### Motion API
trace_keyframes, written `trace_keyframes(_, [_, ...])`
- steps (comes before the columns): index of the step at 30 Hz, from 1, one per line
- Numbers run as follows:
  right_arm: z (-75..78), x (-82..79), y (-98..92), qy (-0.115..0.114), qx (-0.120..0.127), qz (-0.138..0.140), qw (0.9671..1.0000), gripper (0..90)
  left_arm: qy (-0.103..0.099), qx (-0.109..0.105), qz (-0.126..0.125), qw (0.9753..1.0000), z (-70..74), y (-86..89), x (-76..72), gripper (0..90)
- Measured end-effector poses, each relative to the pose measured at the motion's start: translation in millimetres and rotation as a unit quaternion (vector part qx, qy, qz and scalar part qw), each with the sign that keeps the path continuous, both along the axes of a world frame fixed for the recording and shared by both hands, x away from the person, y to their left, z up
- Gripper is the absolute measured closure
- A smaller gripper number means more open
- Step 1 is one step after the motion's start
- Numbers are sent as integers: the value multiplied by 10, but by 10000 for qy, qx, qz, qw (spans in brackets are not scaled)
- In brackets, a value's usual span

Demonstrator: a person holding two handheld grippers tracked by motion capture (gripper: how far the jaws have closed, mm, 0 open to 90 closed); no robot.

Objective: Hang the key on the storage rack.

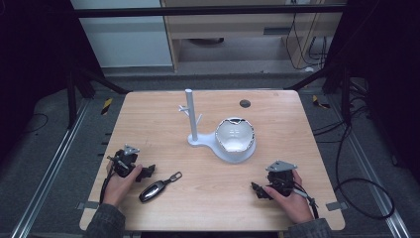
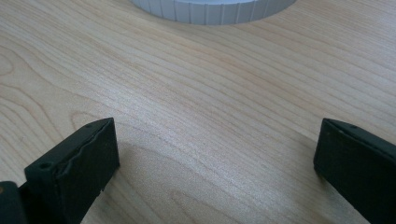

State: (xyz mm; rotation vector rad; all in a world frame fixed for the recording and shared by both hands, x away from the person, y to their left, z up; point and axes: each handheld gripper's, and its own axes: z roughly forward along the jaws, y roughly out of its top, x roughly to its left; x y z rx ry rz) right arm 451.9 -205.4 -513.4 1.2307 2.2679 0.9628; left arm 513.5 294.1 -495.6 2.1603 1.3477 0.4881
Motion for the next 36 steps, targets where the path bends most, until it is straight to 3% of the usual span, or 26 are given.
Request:
trace_keyframes(2, [0,-1,0,0,0,-3,10000,4,143,110,-113,9998,86,-19,-8,96])
trace_keyframes(5, [0,-1,0,1,1,-2,10000,4,271,124,-141,9995,195,-53,-34,89])
trace_keyframes(6, [0,0,0,0,1,-3,10000,4,329,115,-236,9991,315,-106,-74,91])
trace_keyframes(7, [0,0,0,0,0,-2,10000,4,329,115,-236,9991,315,-106,-74,91])
trace_keyframes(8, [0,0,0,-1,-2,-2,10000,4,324,192,-341,9987,436,-160,-113,91])
trace_keyframes(11, [0,-1,0,-1,-2,-1,10000,4,393,192,-445,9981,541,-213,-151,91])
trace_keyframes(12, [1,-2,1,7,6,-7,10000,4,492,255,-516,9971,627,-265,-188,91])
trace_keyframes(15, [2,-3,2,14,11,-13,10000,4,707,411,-656,9945,711,-351,-250,97])
trace_keyframes(17, [2,-2,1,10,7,-7,10000,4,956,253,-784,9920,726,-406,-298,98])
trace_keyframes(21, [2,-2,1,9,8,-7,10000,4,1073,623,-966,9876,711,-511,-381,103])
trace_keyframes(27, [3,-4,3,21,10,-15,10000,4,1116,686,-1045,9859,687,-594,-401,95])
trace_keyframes(28, [2,-3,3,16,16,-14,10000,4,1172,755,-1109,9840,682,-615,-394,94])
trace_keyframes(36, [2,-4,3,19,15,-15,10000,4,1316,824,-1236,9801,636,-715,-394,102])
